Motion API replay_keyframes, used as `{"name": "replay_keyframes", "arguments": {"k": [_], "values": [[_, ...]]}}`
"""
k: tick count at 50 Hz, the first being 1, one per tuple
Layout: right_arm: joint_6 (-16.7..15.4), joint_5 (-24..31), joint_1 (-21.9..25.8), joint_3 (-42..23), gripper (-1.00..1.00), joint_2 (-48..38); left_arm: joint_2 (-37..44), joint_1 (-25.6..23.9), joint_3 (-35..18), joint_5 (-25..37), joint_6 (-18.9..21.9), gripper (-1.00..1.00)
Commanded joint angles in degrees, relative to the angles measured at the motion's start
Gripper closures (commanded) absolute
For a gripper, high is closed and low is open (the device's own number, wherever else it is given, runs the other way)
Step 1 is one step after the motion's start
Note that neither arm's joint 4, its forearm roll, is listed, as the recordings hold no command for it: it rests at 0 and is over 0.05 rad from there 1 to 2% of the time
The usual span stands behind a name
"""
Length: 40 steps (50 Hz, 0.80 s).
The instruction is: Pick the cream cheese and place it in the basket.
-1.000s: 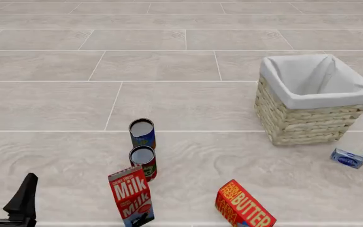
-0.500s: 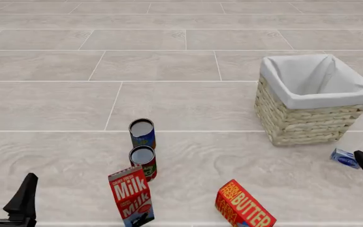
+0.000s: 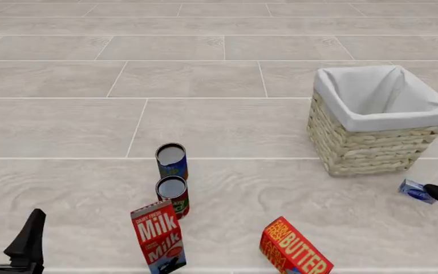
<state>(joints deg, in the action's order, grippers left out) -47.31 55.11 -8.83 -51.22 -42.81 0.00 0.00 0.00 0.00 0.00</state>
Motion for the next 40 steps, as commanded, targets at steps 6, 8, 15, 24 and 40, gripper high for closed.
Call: {"name": "replay_keyframes", "arguments": {"k": [6, 8, 15, 24, 40], "values": [[-11.3, -1.4, -4.5, -5.7, -1.0, -14.2, 0.0, 0.0, 0.0, 0.0, 0.0, -1.0], [-12.4, -2.7, -4.9, -6.3, -1.0, -16.0, 0.0, 0.0, 0.0, 0.0, 0.0, -1.0], [-15.9, -5.7, -9.2, -6.2, -1.0, -21.3, 0.0, 0.0, 0.0, 0.0, 0.0, -1.0], [-21.6, -10.2, -13.2, -0.2, -1.0, -22.8, 0.0, 0.0, 0.0, 0.0, 0.0, -1.0], [-22.9, -19.4, -15.6, 4.7, -1.0, -27.2, 0.0, 0.0, 0.0, 0.0, 0.0, -1.0]]}}
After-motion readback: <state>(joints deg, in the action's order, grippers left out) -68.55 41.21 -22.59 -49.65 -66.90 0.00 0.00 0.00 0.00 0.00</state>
